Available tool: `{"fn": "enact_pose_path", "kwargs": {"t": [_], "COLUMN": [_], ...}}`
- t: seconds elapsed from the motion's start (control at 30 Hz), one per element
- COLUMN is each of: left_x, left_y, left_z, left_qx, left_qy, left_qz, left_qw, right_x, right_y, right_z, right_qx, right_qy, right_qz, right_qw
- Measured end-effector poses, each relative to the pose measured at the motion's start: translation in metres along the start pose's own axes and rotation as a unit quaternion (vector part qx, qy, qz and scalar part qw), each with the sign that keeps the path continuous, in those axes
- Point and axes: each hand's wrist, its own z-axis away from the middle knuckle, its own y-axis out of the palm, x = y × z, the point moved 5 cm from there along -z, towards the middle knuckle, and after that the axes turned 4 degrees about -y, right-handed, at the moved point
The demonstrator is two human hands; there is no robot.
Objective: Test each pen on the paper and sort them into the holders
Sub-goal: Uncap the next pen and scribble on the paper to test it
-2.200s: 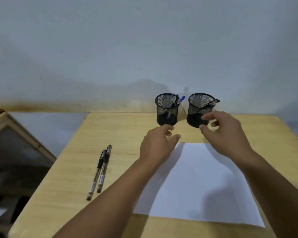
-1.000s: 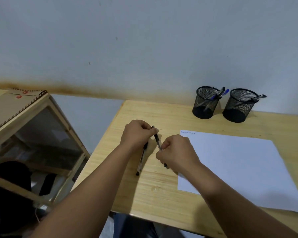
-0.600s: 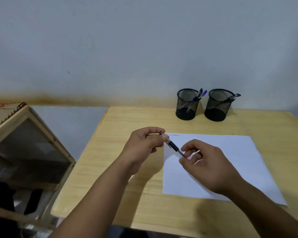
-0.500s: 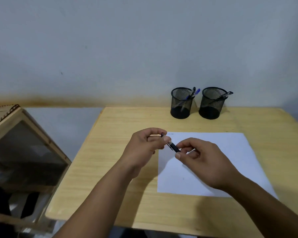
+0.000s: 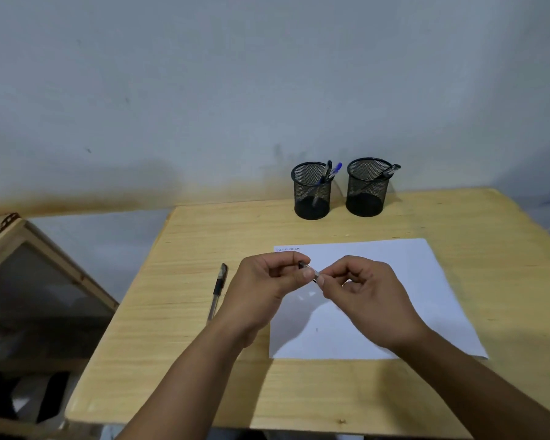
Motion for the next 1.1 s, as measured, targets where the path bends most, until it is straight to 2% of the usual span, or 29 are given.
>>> {"fn": "enact_pose_path", "kwargs": {"t": [0.2,0.33,0.4,0.57,0.8,0.93,1.03,1.1], "left_x": [-0.006,-0.002,0.008,0.036,0.040,0.038,0.048,0.060], "left_y": [-0.009,-0.031,-0.043,-0.054,-0.057,-0.044,-0.025,-0.018], "left_z": [-0.007,-0.018,-0.024,-0.035,-0.037,-0.021,0.000,0.009], "left_qx": [-0.024,-0.108,-0.149,-0.169,-0.202,-0.224,-0.170,-0.138], "left_qy": [0.017,0.032,0.036,-0.015,0.005,0.078,0.160,0.181], "left_qz": [0.005,-0.057,-0.149,-0.365,-0.474,-0.498,-0.500,-0.505], "left_qw": [1.000,0.992,0.977,0.915,0.857,0.834,0.834,0.833], "right_x": [-0.010,-0.022,-0.028,-0.037,-0.043,-0.046,-0.046,-0.047], "right_y": [-0.005,-0.011,-0.011,-0.010,-0.012,-0.012,-0.013,-0.012], "right_z": [0.000,-0.001,-0.001,0.001,0.001,-0.002,-0.004,-0.008], "right_qx": [-0.012,-0.030,-0.032,-0.045,-0.073,-0.077,-0.084,-0.087], "right_qy": [0.014,0.057,0.078,0.095,0.097,0.087,0.074,0.065], "right_qz": [-0.002,-0.030,-0.048,-0.098,-0.122,-0.115,-0.094,-0.076], "right_qw": [1.000,0.998,0.995,0.990,0.985,0.987,0.989,0.991]}}
